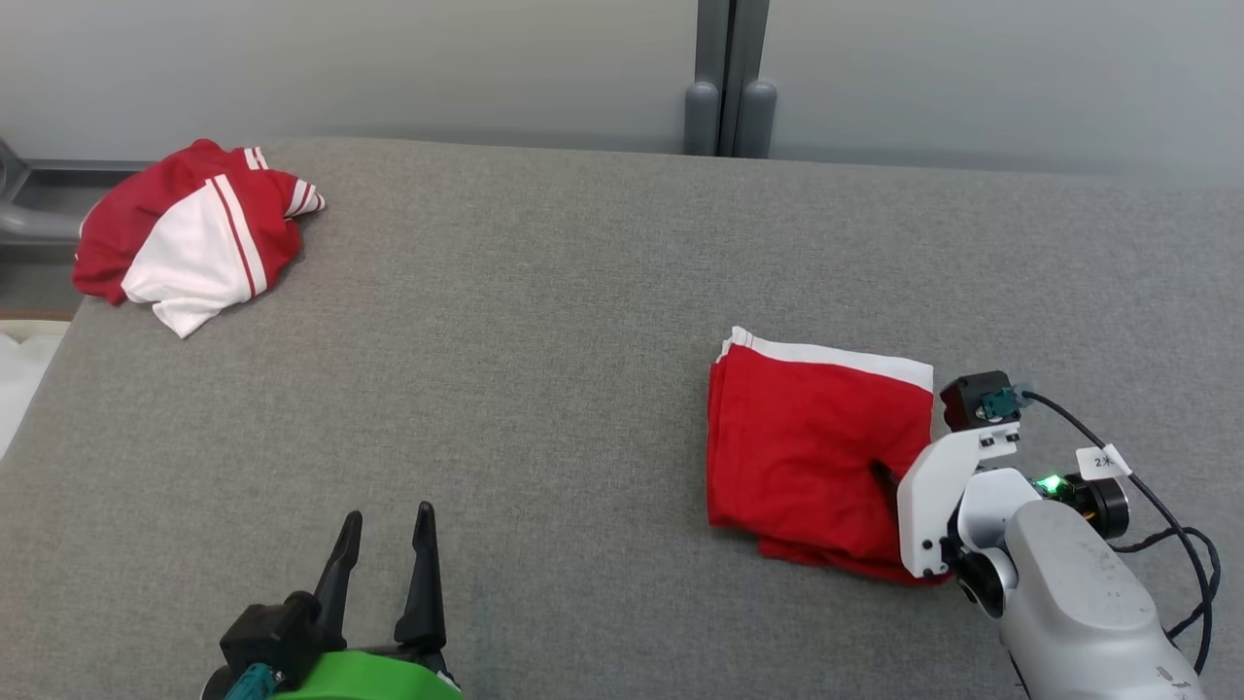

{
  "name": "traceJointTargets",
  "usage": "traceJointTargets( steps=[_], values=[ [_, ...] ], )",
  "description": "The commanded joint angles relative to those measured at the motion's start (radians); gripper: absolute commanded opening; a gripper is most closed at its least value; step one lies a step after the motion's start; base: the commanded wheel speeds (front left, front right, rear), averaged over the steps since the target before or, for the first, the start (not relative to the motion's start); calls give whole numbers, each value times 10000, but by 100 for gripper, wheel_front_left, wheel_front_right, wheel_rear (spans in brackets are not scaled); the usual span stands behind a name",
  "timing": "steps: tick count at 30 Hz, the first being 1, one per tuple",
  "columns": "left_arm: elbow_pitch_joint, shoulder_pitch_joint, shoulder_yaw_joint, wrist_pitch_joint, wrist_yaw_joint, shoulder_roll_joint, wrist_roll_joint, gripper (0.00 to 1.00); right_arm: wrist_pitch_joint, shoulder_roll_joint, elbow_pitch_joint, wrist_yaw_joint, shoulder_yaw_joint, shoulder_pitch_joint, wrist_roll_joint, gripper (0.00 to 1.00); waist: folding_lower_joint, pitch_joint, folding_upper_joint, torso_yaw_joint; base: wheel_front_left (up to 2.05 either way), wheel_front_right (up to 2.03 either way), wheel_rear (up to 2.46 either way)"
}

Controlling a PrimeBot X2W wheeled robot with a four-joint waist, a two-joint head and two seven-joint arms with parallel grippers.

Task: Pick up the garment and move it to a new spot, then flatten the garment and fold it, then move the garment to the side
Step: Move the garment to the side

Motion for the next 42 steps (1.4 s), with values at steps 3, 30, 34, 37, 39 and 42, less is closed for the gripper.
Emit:
traceJointTargets(
  steps=[3, 30, 34, 37, 39, 42],
  values=[
    [-23, -304, -35, -3, -64, 20, 34, 100, 52, -28, 137, -11, 263, -190, 223, 42, 0, 329, 0, -41, 0, 0, 0],
    [-284, -2352, -786, -4, -274, 34, 711, 100, -1843, -1754, -265, -13, 320, -2419, 847, 0, 0, 2675, 0, -3629, 0, 0, 0],
    [-212, -2592, -813, -3, -331, 93, 888, 100, -2094, -1689, -141, -13, 227, -2597, 899, 0, 0, 3008, 0, -3979, 0, 0, 0],
    [-184, -2811, -890, -3, -362, 103, 974, 100, -2363, -1750, 16, -13, 122, -2778, 965, 0, 0, 3236, 0, -3965, 0, 0, 0],
    [-181, -2902, -959, -3, -382, 102, 979, 100, -2442, -1894, 83, -13, 115, -2962, 926, 0, 0, 3337, 0, -3855, 0, 0, 0],
    [-304, -2998, -981, -3, -400, 97, 928, 100, -2473, -2120, 196, -13, 164, -3304, 873, 0, 0, 3488, 0, -3605, 0, 0, 0]
  ],
)
